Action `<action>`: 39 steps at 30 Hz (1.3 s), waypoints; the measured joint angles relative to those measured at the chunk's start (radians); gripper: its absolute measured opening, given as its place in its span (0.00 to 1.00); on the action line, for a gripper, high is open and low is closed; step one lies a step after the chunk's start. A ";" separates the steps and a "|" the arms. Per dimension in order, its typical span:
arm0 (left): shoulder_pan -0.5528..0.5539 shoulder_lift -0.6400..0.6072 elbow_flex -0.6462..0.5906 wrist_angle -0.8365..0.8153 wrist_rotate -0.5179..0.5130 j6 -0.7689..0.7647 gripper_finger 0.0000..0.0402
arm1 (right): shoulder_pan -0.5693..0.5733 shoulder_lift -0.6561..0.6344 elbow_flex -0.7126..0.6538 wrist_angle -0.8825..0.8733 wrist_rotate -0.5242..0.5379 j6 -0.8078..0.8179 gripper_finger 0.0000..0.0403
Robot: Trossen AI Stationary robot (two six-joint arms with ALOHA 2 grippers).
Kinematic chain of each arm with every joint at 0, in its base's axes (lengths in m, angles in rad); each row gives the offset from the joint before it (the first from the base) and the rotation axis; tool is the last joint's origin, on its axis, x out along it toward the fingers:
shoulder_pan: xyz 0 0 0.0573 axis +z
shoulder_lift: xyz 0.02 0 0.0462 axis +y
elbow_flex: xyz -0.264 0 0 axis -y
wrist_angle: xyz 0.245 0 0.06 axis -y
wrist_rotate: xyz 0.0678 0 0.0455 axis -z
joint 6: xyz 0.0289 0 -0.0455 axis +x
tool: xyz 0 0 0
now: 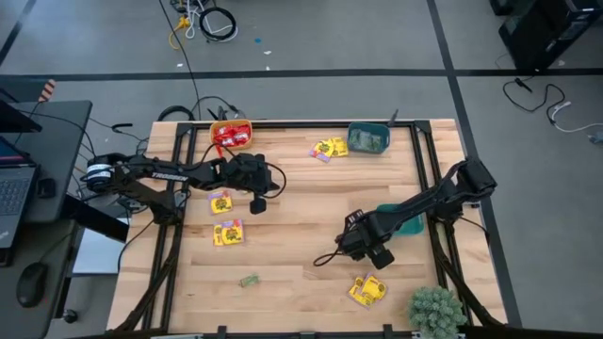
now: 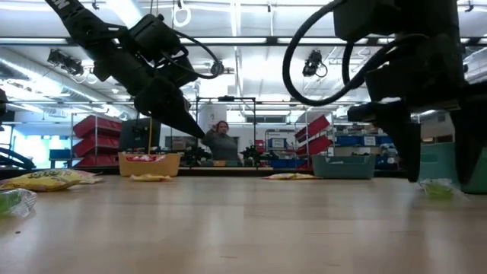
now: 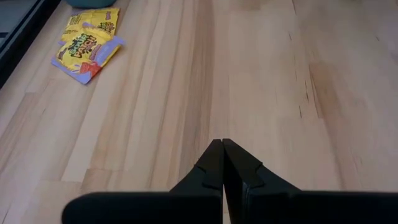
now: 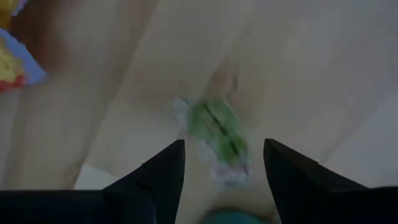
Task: Sort candy
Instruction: Put the green gummy into the blue bin
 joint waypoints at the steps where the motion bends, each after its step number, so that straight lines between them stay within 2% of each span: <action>1: 0.000 0.000 0.000 -0.001 0.000 0.000 0.00 | 0.002 0.007 0.000 0.011 0.000 -0.002 0.50; 7: 0.000 0.000 0.000 -0.021 -0.008 0.000 0.00 | 0.006 0.009 0.000 0.052 0.031 -0.006 0.39; 16: 0.007 0.000 0.000 -0.026 -0.024 -0.105 0.00 | -0.084 -0.034 0.001 0.082 -0.011 0.085 0.06; 19: 0.007 0.000 0.000 -0.027 -0.026 -0.105 0.00 | -0.106 -0.052 0.001 0.085 -0.045 0.080 0.01; 22: 0.007 0.000 0.000 -0.043 -0.026 -0.100 0.00 | -0.106 -0.058 0.001 0.091 -0.091 0.080 0.06; 32: 0.007 0.000 0.000 -0.049 -0.026 -0.079 0.00 | -0.100 -0.048 -0.005 0.161 -0.117 0.096 0.37; 39: 0.007 0.000 0.000 -0.052 -0.026 -0.078 0.00 | -0.099 -0.047 -0.095 0.184 -0.162 0.096 0.39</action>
